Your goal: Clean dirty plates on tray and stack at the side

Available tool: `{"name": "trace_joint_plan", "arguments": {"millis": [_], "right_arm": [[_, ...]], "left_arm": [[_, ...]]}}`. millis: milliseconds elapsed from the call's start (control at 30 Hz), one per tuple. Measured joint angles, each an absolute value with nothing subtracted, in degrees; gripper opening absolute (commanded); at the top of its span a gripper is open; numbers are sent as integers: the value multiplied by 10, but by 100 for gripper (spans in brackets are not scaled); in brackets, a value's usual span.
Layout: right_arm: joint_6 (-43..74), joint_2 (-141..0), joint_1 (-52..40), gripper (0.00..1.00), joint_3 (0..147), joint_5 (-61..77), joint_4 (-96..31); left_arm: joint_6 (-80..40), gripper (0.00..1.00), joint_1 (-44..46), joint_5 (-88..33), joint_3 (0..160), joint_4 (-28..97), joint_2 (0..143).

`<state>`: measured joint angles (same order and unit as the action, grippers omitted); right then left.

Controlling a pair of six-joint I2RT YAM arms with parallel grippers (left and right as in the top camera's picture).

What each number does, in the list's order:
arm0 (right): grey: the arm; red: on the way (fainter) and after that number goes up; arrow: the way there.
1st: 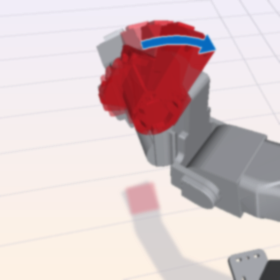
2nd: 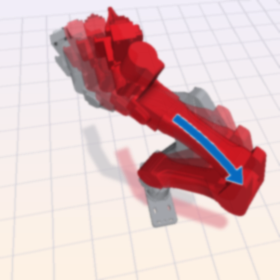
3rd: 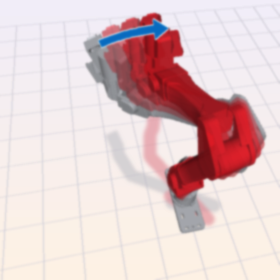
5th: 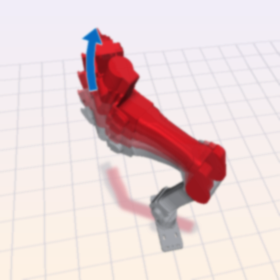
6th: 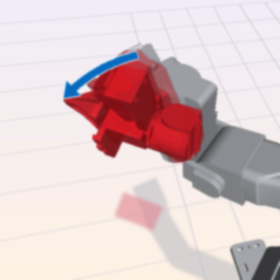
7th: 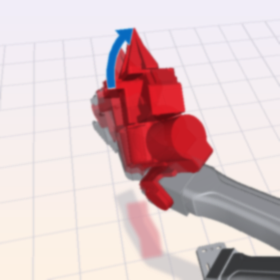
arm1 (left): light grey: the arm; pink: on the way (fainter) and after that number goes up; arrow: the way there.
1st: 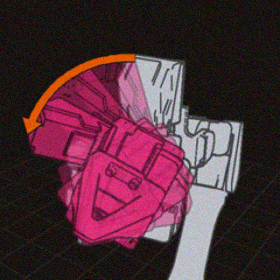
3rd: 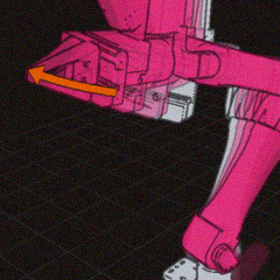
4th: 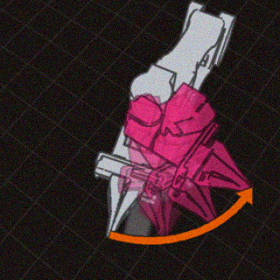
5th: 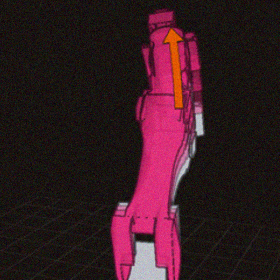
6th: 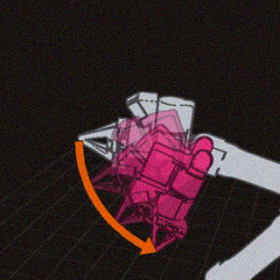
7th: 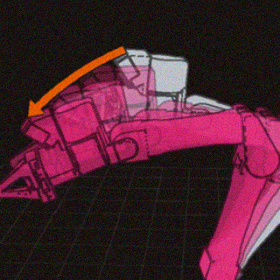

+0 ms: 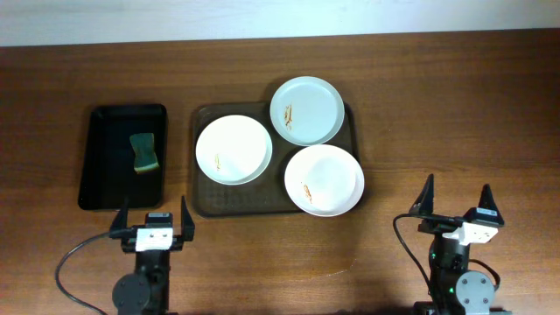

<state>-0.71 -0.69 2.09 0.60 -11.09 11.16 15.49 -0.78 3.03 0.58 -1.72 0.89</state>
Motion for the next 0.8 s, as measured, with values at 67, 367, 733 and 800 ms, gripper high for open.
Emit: {"name": "trace_joint_plan", "arguments": {"millis": [67,367,733,800], "right_arm": [[-7,-7,21,98,21,-80,109],[-7,-261,21,98,378,3,-103],[-7,-670,21,98,859,126,-559],[-7,-728,21,99,881,160,-519]], "left_arm": [[155,99,-8,32,8,-90,8],[157,99,-8,18,288,82,200],[157,99,-8,-125,955,676,819],[157,99,-8,-151,993,709,922]]}}
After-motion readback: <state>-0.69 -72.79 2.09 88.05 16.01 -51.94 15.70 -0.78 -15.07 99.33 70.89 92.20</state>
